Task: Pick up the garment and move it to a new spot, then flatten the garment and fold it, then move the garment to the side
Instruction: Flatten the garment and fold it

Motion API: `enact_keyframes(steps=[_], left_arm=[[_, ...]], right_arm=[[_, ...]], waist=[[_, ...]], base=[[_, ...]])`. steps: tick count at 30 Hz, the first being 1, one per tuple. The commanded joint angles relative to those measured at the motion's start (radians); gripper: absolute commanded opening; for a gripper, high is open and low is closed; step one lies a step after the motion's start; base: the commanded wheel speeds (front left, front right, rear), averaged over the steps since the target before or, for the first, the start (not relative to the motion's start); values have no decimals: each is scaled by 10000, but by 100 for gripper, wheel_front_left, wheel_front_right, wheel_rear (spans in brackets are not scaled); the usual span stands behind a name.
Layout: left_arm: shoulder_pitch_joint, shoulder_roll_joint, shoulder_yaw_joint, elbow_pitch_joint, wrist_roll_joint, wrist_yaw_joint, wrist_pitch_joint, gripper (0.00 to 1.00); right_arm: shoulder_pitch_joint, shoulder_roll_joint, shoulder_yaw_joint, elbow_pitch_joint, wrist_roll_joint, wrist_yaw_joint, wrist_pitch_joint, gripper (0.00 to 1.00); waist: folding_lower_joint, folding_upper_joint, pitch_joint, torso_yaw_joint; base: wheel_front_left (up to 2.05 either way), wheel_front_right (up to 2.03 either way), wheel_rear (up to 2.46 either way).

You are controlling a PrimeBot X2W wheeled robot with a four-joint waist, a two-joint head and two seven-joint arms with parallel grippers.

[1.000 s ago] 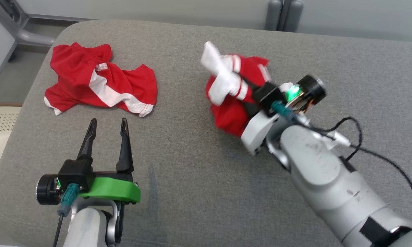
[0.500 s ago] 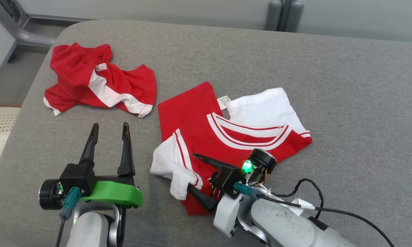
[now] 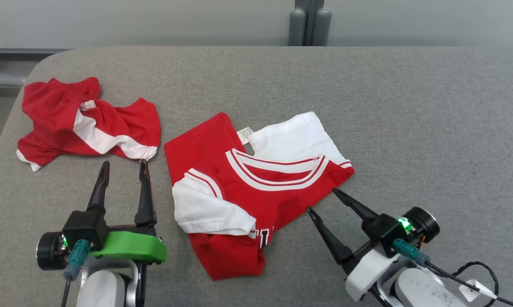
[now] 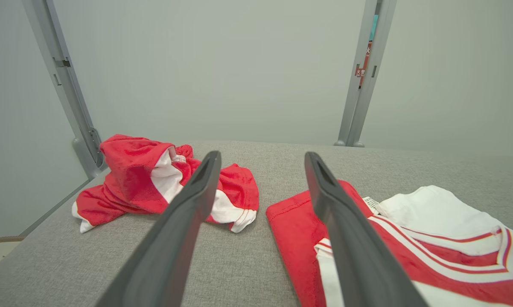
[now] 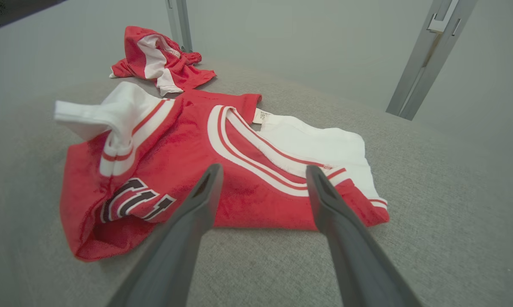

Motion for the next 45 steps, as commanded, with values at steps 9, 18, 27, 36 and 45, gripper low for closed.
enact_keyframes(steps=[9, 18, 27, 36, 45], left_arm=[[118, 19, 131, -96, 168, -46, -3, 100], [-215, 19, -18, -197, -29, 55, -3, 100], [-409, 17, -438, -254, -379, 296, -3, 100], [-519, 17, -701, -301, -533, 454, -3, 100], [-633, 17, -951, -231, -645, 540, -3, 100]], right_arm=[[-454, 189, -369, -781, -92, -10, 298, 100], [-2969, 587, 1068, 299, 290, -10, 949, 100], [-4630, 971, 2220, 3340, 1021, -10, 1080, 100], [-5406, 1389, 3115, 5614, 1804, -10, 745, 100], [-5840, 1702, 3677, 7014, 2651, -10, 463, 0]], waist=[[0, 0, 4, -75], [0, 0, 419, 563], [0, 0, 867, 1416], [0, 0, 1144, 1890], [0, 0, 1118, 2093]], base=[[0, 0, 0], [0, 0, 0], [0, 0, 0], [0, 0, 0], [0, 0, 0]])
